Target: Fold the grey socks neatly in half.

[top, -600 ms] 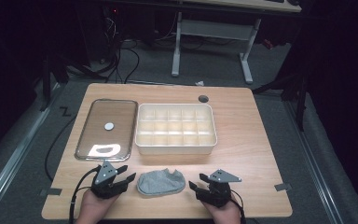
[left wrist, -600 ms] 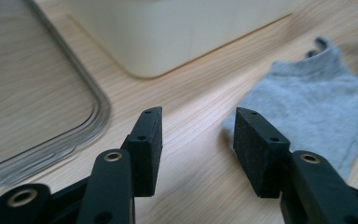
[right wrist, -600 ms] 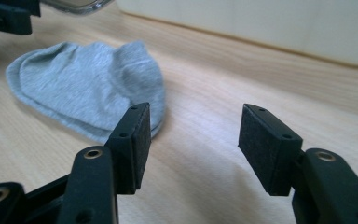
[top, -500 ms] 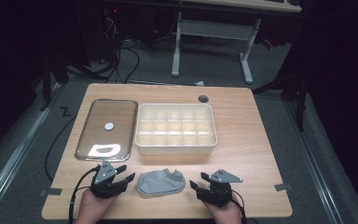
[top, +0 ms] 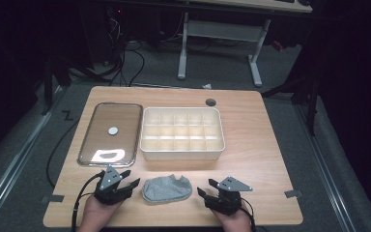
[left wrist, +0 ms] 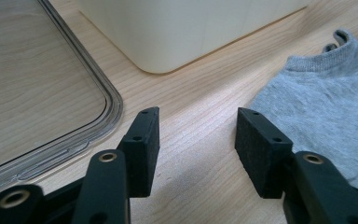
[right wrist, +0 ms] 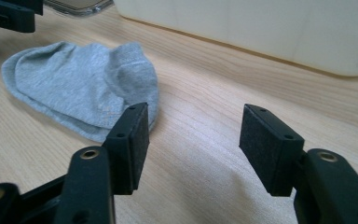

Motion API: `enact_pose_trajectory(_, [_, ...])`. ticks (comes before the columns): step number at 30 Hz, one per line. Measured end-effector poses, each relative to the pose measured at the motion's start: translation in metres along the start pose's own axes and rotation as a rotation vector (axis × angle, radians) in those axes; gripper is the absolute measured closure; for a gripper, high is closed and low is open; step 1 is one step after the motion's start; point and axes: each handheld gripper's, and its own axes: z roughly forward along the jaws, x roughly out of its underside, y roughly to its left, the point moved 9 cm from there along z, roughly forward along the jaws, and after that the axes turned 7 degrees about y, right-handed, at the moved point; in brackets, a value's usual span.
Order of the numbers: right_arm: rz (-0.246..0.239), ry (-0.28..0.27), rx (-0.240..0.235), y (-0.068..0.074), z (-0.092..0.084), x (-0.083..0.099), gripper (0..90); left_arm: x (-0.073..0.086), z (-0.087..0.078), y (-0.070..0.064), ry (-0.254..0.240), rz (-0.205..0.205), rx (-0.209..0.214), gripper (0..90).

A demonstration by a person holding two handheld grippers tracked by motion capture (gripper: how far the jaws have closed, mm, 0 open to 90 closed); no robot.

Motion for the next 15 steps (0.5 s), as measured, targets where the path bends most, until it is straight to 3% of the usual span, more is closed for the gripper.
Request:
enact_pose_trajectory(3, [-0.052, 0.006, 0.029, 0.002, -0.003, -0.001, 47.7, 0.0, 0.0, -0.002, -0.002, 0.005, 0.003, 49.6])
enact_pose_trajectory(5, [-0.094, -0.016, 0.086, 0.004, -0.007, -0.003, 47.7, 0.0, 0.0, -0.004, -0.002, 0.014, 0.007, 49.6])
enact_pose_trajectory(9, [-0.076, -0.002, 0.055, 0.008, -0.009, -0.006, 49.0, 0.0, 0.0, -0.007, -0.006, 0.022, 0.015, 48.7])
enact_pose_trajectory(15, [-0.089, -0.011, 0.053, 0.01, -0.007, -0.007, 51.3, 0.0, 0.002, -0.012, -0.01, 0.039, 0.028, 47.6])
